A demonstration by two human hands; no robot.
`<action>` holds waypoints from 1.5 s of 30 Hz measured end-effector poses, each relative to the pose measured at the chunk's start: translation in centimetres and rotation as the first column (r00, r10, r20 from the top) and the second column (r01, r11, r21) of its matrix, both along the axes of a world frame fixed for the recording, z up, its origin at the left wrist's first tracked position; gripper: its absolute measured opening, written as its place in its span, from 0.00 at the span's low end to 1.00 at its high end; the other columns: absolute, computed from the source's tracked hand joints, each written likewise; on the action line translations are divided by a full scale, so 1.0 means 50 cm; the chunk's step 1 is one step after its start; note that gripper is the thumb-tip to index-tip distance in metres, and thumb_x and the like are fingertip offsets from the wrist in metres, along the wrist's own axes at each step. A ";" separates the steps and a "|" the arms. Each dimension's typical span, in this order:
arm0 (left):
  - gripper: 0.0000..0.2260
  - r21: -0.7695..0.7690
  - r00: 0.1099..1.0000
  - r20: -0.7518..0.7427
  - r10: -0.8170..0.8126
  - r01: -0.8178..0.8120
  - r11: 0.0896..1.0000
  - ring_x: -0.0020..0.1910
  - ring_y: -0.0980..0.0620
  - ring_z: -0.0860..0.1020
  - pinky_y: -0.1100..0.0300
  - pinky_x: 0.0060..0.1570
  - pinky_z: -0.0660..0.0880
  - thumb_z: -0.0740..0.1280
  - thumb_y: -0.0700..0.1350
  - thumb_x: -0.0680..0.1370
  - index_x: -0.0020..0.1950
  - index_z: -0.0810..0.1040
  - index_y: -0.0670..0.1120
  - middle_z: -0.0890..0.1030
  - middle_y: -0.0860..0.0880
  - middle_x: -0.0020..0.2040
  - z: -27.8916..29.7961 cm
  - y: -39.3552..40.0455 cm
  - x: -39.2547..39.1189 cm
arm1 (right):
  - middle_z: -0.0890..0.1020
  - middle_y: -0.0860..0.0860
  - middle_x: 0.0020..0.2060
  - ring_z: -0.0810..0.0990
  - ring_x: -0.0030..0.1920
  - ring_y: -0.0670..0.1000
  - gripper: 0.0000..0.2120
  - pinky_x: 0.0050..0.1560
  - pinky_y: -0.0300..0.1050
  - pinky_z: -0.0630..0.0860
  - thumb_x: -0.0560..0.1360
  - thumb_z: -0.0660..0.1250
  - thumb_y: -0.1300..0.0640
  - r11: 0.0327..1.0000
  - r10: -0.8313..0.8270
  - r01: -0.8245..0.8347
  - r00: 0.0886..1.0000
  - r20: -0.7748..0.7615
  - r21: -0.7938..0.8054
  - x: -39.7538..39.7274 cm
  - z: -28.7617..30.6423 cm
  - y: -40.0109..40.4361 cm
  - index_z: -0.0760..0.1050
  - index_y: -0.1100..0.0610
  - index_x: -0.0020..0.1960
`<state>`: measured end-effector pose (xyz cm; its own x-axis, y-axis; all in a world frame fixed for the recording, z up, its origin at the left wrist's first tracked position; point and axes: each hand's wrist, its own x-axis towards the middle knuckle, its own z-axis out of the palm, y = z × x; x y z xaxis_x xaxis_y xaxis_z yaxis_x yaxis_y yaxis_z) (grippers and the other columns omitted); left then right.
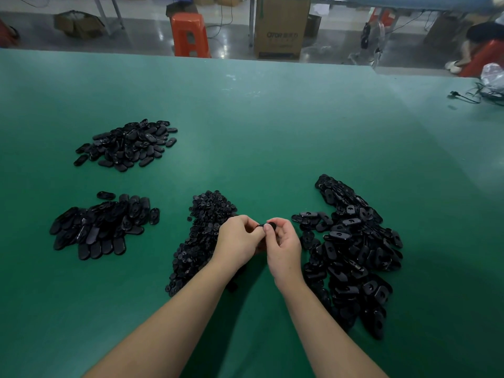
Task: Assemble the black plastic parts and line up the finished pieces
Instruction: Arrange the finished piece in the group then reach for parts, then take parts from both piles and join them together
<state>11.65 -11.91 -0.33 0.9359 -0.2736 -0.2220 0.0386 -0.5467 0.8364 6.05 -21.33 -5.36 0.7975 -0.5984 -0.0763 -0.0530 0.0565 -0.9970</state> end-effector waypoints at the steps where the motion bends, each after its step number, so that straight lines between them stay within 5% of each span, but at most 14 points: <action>1: 0.06 -0.004 1.000 0.001 -0.007 0.007 1.000 0.27 0.64 0.78 0.70 0.28 0.73 0.72 0.45 0.76 0.39 0.81 0.48 0.82 0.54 0.33 0.000 0.002 0.002 | 0.85 0.46 0.41 0.82 0.44 0.43 0.06 0.47 0.40 0.79 0.82 0.66 0.62 1.000 -0.001 0.001 1.000 -0.003 -0.015 0.001 0.000 0.001 0.75 0.51 0.50; 9: 0.05 0.059 0.994 0.035 -0.103 0.100 0.993 0.25 0.57 0.79 0.67 0.29 0.71 0.71 0.45 0.77 0.41 0.81 0.49 0.81 0.54 0.28 0.008 0.025 0.011 | 0.84 0.46 0.43 0.83 0.46 0.47 0.07 0.50 0.51 0.82 0.82 0.66 0.57 0.992 0.008 -0.012 1.000 -0.030 -0.124 -0.001 0.001 0.005 0.75 0.45 0.50; 12: 0.04 0.144 0.981 0.107 -0.165 0.149 0.978 0.27 0.57 0.79 0.63 0.35 0.77 0.72 0.45 0.76 0.42 0.81 0.49 0.82 0.53 0.32 0.022 0.032 0.018 | 0.83 0.49 0.40 0.82 0.39 0.52 0.06 0.43 0.57 0.82 0.81 0.64 0.53 0.991 0.025 -0.027 1.000 -0.016 -0.131 -0.005 0.007 0.009 0.76 0.41 0.50; 14: 0.02 0.223 0.962 0.197 -0.187 0.142 0.964 0.32 0.58 0.78 0.65 0.38 0.75 0.72 0.44 0.76 0.43 0.82 0.49 0.82 0.54 0.36 0.033 0.044 0.025 | 0.82 0.48 0.39 0.80 0.35 0.49 0.06 0.36 0.53 0.81 0.81 0.63 0.51 0.993 0.023 -0.024 1.000 -0.008 -0.115 -0.007 0.012 0.012 0.76 0.40 0.52; 21: 0.04 0.341 0.903 0.429 0.035 -0.198 0.919 0.35 0.60 0.74 0.59 0.40 0.72 0.74 0.47 0.77 0.46 0.83 0.47 0.80 0.53 0.41 0.049 0.201 0.099 | 0.82 0.48 0.38 0.80 0.33 0.45 0.05 0.34 0.41 0.79 0.83 0.62 0.54 0.986 0.054 -0.064 0.996 -0.073 -0.151 -0.009 0.017 0.013 0.77 0.48 0.52; 26: 0.08 0.452 0.802 0.553 0.227 -0.517 0.727 0.34 0.47 0.75 0.58 0.31 0.67 0.72 0.50 0.78 0.44 0.82 0.46 0.77 0.49 0.37 0.030 0.373 0.162 | 0.82 0.46 0.36 0.79 0.32 0.44 0.07 0.32 0.40 0.78 0.83 0.63 0.56 0.982 0.057 -0.072 0.995 -0.086 -0.176 -0.008 0.016 0.015 0.77 0.49 0.49; 29: 0.08 0.484 0.794 0.517 0.319 -0.579 0.656 0.37 0.43 0.75 0.55 0.34 0.71 0.72 0.50 0.78 0.45 0.82 0.45 0.79 0.46 0.37 0.017 0.438 0.183 | 0.82 0.45 0.36 0.79 0.32 0.44 0.07 0.32 0.40 0.78 0.83 0.63 0.55 0.979 0.061 -0.078 0.993 -0.098 -0.190 -0.007 0.015 0.017 0.77 0.49 0.48; 35: 0.07 0.475 0.792 0.531 0.301 -0.573 0.668 0.36 0.45 0.72 0.56 0.34 0.69 0.73 0.50 0.77 0.48 0.83 0.46 0.74 0.48 0.40 0.009 0.438 0.187 | 0.82 0.44 0.37 0.79 0.31 0.43 0.07 0.31 0.38 0.77 0.83 0.63 0.54 0.973 0.056 -0.082 0.991 -0.122 -0.215 -0.008 0.018 0.020 0.78 0.48 0.47; 40: 0.06 0.419 0.872 0.484 -0.069 -0.161 0.893 0.37 0.58 0.73 0.62 0.34 0.69 0.70 0.48 0.79 0.53 0.85 0.51 0.74 0.57 0.41 -0.004 0.330 0.155 | 0.82 0.44 0.37 0.79 0.31 0.43 0.08 0.30 0.37 0.77 0.83 0.63 0.55 0.970 0.058 -0.087 0.990 -0.132 -0.227 -0.007 0.020 0.021 0.78 0.48 0.47; 45: 0.09 0.462 0.884 0.440 -0.156 -0.075 0.884 0.41 0.53 0.75 0.60 0.35 0.71 0.66 0.48 0.82 0.57 0.85 0.55 0.75 0.57 0.45 -0.044 0.266 0.135 | 0.82 0.46 0.38 0.79 0.31 0.43 0.08 0.30 0.39 0.78 0.83 0.63 0.56 0.968 0.058 -0.091 0.988 -0.146 -0.235 -0.008 0.018 0.020 0.77 0.49 0.47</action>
<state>18.41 1.39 -2.54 0.9504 -0.2893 0.1144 -0.3104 -0.8585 0.4082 5.63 -20.31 -4.45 0.8324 -0.5520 -0.0490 -0.1846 -0.1928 -0.9637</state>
